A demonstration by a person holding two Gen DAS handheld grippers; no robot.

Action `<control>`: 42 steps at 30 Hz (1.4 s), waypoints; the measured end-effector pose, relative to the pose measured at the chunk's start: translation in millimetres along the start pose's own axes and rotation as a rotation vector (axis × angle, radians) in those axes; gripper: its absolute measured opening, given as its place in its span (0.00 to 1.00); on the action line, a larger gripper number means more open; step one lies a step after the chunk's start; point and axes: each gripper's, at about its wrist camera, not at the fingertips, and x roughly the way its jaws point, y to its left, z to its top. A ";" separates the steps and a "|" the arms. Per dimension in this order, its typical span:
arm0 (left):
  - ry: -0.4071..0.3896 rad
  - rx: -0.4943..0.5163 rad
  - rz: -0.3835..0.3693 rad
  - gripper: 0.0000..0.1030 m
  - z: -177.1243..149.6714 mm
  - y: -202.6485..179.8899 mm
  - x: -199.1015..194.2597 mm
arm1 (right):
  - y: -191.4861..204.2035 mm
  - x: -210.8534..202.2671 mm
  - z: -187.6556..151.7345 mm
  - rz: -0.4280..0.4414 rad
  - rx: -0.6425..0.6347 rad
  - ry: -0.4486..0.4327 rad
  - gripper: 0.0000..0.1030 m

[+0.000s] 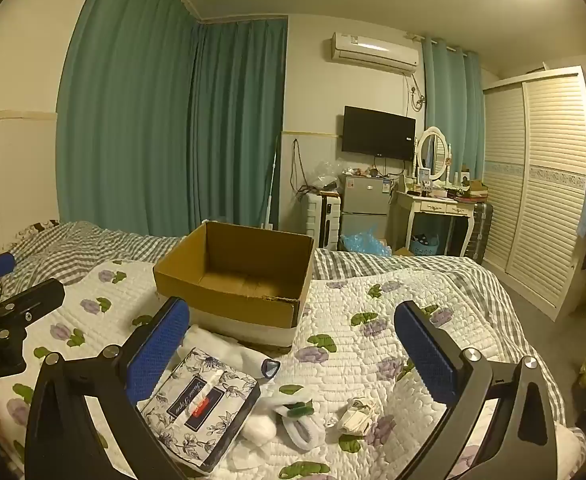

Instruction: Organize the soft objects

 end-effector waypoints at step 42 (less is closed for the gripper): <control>0.004 0.023 0.013 1.00 -0.8 6.1 0.8 | 6.9 0.8 -4.2 0.009 -0.001 0.001 1.00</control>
